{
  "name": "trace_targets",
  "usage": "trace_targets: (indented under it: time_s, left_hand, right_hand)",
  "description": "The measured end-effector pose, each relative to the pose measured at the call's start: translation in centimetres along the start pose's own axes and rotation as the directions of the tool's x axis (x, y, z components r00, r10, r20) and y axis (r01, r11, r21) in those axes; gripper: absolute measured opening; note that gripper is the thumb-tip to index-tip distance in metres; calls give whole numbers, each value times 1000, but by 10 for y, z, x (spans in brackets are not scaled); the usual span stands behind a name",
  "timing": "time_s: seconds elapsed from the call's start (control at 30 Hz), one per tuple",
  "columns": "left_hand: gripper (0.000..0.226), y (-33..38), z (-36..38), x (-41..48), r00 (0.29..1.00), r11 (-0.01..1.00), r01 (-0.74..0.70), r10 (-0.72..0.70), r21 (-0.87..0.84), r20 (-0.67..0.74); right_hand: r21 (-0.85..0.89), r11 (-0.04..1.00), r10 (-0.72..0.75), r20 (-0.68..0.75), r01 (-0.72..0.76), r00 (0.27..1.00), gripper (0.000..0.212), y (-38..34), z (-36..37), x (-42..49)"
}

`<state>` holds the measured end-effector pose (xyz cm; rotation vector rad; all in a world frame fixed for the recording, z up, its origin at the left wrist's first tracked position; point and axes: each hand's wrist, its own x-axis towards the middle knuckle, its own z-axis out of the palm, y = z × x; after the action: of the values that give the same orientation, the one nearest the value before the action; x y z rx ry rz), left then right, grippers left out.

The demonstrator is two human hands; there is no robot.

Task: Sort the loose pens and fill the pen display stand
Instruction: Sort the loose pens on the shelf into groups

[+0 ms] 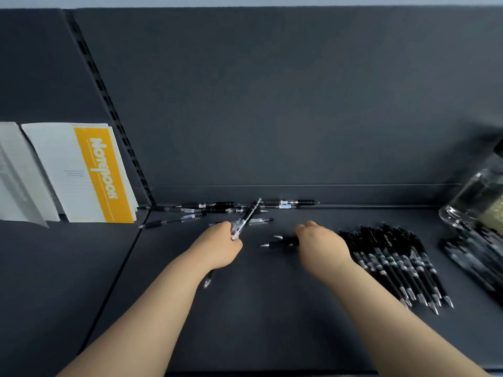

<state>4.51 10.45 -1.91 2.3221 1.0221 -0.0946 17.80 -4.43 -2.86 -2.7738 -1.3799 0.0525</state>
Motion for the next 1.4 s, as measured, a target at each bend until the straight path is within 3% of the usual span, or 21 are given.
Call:
trace_targets:
  time_s: [0.1,0.23,0.33,0.43,0.63,0.77,0.93,1.07,1.17,1.27,1.4]
  left_hand:
    - [10,19,3,-9,996,867,85,-54,-492,78]
    - [7,48,16,-17,976,652,193,-54,-734,209]
    - [9,67,29,-19,976,596,203,-56,-777,212]
    - [11,89,45,-22,972,577,219,-56,-787,230]
    - [7,138,88,-25,959,545,262,-56,-796,277]
    - [17,150,103,-24,963,543,265,-112,-797,244]
    - [19,154,110,-26,968,532,252,-151,-808,203]
    - [6,159,115,-33,976,427,208,-148,-880,158]
    - [4,160,116,-37,979,339,158,-175,-928,103]
    - [5,162,111,-46,982,229,152,-143,-961,121]
    - [12,169,107,-57,984,91,176,18,-980,179]
  right_hand:
    - [17,998,-56,-186,60,981,22,8,0,-14]
    - [79,955,-233,-391,285,890,31,32,-6,-33]
    - [122,900,-334,-423,419,842,31,57,-8,-48]
    - [126,908,-317,-415,399,853,21,86,-9,-62]
    - [31,885,-411,-416,464,812,27,123,-11,-75]
    - [1,895,-437,-204,447,876,41,141,-7,-75]
    - [144,911,-393,11,387,920,67,150,-6,-78]
    - [174,914,-393,147,367,908,75,150,-2,-77]
    - [296,888,-379,36,352,925,67,150,-3,-81]
    - [546,788,-228,-172,286,958,41,144,-12,-88]
    - [785,604,-87,-113,142,990,26,128,-25,-94]
